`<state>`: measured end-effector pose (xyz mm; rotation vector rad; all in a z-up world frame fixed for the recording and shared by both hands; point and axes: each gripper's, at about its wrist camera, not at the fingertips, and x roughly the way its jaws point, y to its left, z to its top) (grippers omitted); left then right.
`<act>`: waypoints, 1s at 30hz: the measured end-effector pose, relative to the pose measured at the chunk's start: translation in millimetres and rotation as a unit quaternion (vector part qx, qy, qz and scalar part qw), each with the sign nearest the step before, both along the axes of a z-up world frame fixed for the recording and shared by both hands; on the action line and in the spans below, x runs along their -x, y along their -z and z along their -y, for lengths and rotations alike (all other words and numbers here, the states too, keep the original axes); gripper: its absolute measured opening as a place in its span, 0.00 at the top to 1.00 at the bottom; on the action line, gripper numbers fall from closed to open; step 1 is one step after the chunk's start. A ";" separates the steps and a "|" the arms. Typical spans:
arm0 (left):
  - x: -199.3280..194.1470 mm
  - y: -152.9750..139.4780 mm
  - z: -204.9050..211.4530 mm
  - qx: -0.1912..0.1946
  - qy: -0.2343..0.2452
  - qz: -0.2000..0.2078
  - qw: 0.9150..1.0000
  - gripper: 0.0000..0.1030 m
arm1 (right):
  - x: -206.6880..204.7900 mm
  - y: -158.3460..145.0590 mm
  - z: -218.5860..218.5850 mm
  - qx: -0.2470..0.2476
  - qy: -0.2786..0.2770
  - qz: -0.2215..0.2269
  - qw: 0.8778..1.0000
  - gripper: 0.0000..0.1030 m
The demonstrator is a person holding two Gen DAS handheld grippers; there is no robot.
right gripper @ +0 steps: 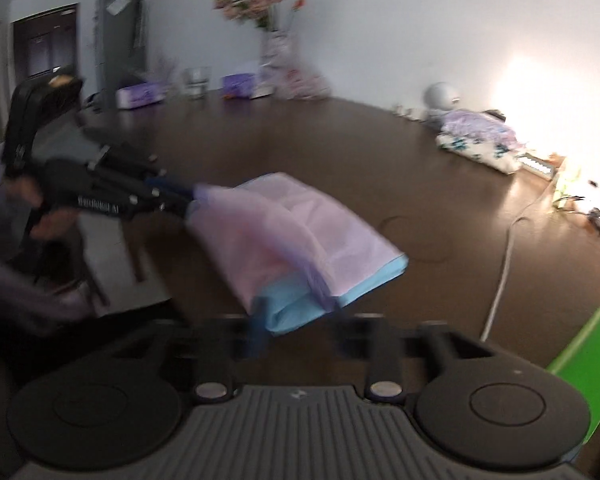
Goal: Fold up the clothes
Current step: 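Lift and fold the purple-trimmed end over the pink fold with both grippers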
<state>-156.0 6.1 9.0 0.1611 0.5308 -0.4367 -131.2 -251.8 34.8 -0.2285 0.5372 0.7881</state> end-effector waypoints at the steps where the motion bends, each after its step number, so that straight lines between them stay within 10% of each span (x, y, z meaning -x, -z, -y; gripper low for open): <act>1: 5.7 -6.8 -1.5 0.011 0.021 0.006 1.000 0.86 | -0.7 -0.7 -1.3 -0.007 0.000 0.001 1.000 0.51; 6: 15.0 -35.0 4.7 0.065 0.091 0.050 0.992 0.54 | -4.1 -4.5 -8.1 -0.042 0.000 0.005 0.999 0.50; 18: -17.8 -2.4 29.3 0.008 0.082 -0.025 0.996 0.55 | -1.1 17.9 -9.2 -0.026 -0.013 -0.024 0.999 0.41; 24: -37.7 -37.6 -25.9 0.199 0.046 -0.026 0.979 0.44 | -4.5 -1.0 4.5 -0.122 0.033 -0.007 0.992 0.40; 30: -97.7 -30.1 -56.1 0.215 -0.082 -0.127 0.965 0.45 | -9.7 -3.1 -15.3 -0.153 0.067 -0.019 0.986 0.62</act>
